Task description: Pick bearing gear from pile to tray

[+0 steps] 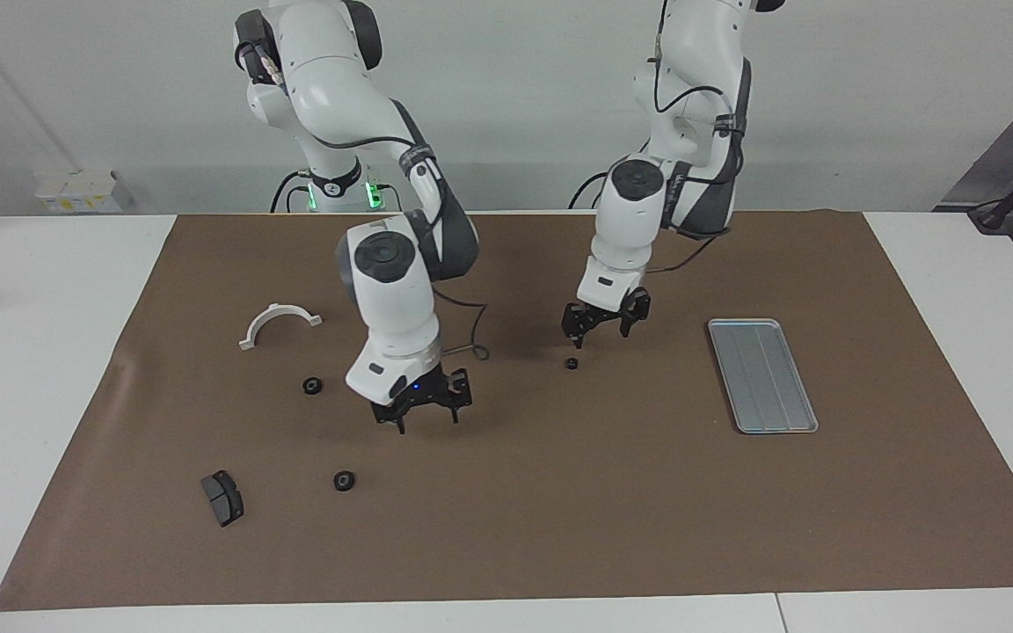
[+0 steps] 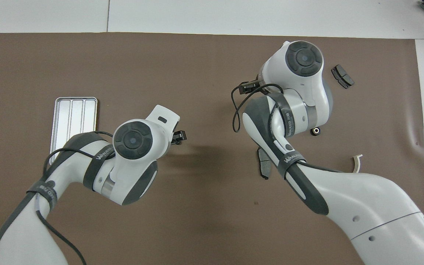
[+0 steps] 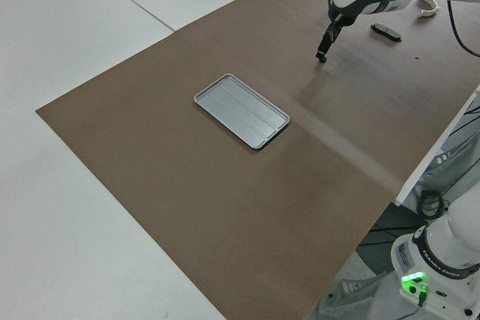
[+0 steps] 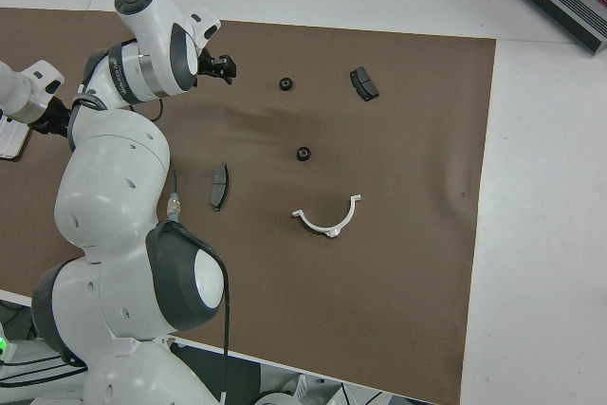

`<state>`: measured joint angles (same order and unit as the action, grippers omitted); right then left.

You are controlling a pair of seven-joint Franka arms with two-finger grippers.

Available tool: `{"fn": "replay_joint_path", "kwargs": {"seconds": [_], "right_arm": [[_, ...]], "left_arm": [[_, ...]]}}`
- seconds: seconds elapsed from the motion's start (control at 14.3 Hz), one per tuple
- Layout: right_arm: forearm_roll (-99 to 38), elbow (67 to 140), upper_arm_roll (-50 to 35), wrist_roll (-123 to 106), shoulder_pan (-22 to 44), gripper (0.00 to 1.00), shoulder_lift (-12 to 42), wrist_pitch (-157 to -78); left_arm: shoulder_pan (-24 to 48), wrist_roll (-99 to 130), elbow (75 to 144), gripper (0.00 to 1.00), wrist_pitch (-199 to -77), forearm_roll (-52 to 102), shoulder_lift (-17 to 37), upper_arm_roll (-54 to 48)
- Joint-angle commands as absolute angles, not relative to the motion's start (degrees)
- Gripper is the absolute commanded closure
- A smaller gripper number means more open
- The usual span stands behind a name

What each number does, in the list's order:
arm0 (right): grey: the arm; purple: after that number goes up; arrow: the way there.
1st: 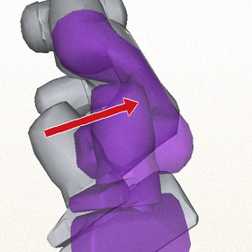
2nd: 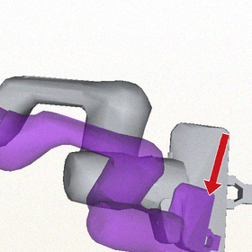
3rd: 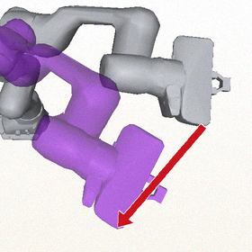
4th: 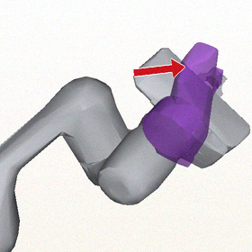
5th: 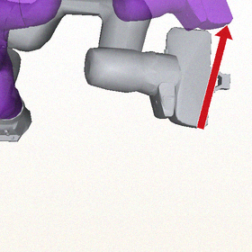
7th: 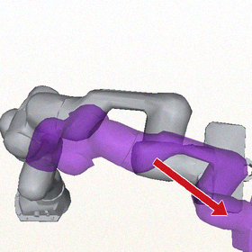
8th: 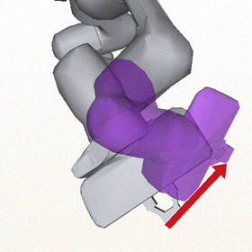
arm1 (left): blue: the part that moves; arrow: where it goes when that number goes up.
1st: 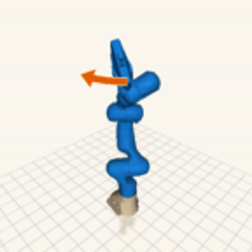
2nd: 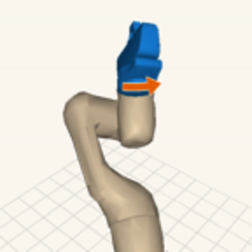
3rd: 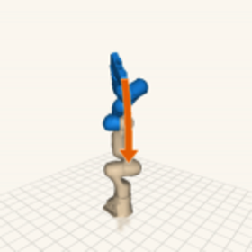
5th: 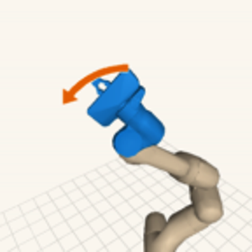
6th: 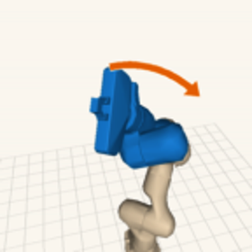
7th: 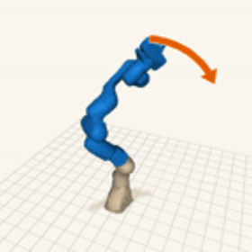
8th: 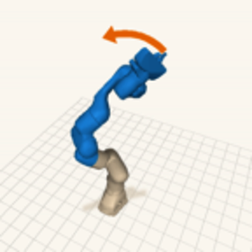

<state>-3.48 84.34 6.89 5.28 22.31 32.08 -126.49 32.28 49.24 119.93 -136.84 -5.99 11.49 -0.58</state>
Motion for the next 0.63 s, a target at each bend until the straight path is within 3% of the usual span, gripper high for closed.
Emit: {"fn": "replay_joint_path", "kwargs": {"seconds": [0.0,0.35,0.56], "right_arm": [[-4.4,85.0,6.0,-2.0,17.6,0.12,32.0,-130.1],[-4.5,86.6,6.0,-4.7,14.7,0.16,33.7,-138.1],[-4.3,87.3,6.0,-5.1,13.2,0.17,35.7,-142.7]], "left_arm": [[35.1,54.7,119.0,0.18,-141.4,-9.1,16.6,0.6],[35.0,54.8,118.7,0.39,-143.1,-9.1,17.7,0.6],[34.7,54.7,118.7,0.45,-144.0,-9.1,17.8,0.6]]}}
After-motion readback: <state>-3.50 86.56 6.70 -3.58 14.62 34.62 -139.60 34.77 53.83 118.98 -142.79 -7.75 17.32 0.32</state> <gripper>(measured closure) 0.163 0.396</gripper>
